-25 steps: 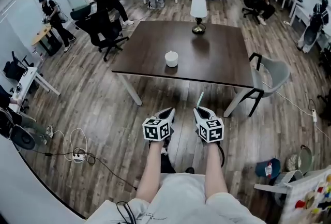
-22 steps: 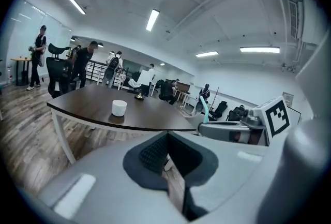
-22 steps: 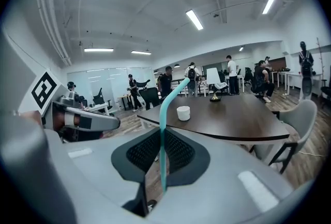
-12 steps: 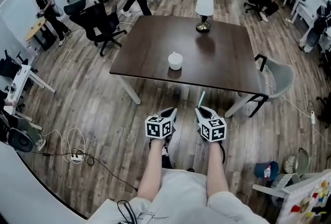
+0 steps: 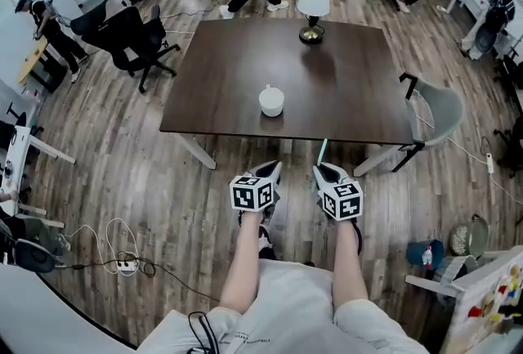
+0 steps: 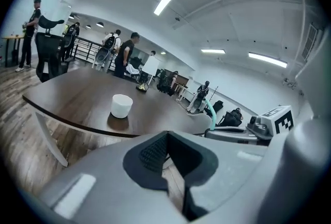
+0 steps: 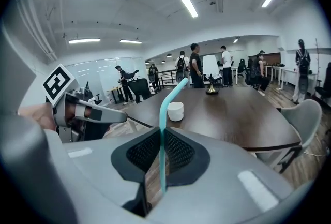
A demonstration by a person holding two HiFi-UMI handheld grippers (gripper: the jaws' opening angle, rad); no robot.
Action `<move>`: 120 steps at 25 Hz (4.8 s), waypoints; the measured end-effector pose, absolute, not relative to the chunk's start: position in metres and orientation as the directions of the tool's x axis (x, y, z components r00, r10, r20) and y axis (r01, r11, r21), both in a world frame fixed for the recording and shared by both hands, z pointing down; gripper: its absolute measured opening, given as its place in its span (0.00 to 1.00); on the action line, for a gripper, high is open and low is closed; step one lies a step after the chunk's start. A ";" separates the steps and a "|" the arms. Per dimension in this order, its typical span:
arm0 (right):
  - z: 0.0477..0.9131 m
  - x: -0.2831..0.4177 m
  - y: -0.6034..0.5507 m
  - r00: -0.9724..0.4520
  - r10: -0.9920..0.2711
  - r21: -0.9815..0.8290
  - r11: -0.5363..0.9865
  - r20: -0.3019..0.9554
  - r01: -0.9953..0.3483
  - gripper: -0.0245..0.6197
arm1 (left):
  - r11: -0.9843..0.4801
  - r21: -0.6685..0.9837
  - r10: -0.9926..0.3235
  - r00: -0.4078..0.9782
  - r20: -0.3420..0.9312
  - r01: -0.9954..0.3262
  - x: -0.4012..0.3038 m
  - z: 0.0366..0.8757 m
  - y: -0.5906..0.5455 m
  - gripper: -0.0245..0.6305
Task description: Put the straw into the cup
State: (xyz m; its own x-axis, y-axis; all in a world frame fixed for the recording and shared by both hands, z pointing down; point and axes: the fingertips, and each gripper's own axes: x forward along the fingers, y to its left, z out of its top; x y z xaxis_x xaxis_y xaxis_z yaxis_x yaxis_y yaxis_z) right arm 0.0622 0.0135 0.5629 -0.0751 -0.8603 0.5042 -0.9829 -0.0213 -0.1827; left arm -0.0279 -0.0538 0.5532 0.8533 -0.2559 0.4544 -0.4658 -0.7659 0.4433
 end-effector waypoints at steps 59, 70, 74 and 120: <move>0.562 0.159 -0.305 -0.269 -0.925 -0.424 0.137 0.269 -0.895 0.11 | -0.747 0.253 -0.439 0.741 0.507 -0.615 0.032 0.571 -0.287 0.04; 0.552 0.169 -0.328 -0.323 -0.923 -0.479 0.192 0.208 -0.856 0.11 | -0.717 0.263 -0.445 0.714 0.540 -0.646 0.056 0.589 -0.304 0.04; 0.571 0.158 -0.336 -0.362 -0.893 -0.474 0.205 0.267 -0.856 0.11 | -0.697 0.267 -0.458 0.699 0.549 -0.666 0.056 0.592 -0.323 0.04; 0.669 0.108 -0.338 -0.293 -0.714 -0.170 0.241 0.636 -0.955 0.16 | -0.697 0.244 -0.453 0.678 0.579 -0.674 0.039 0.610 -0.335 0.04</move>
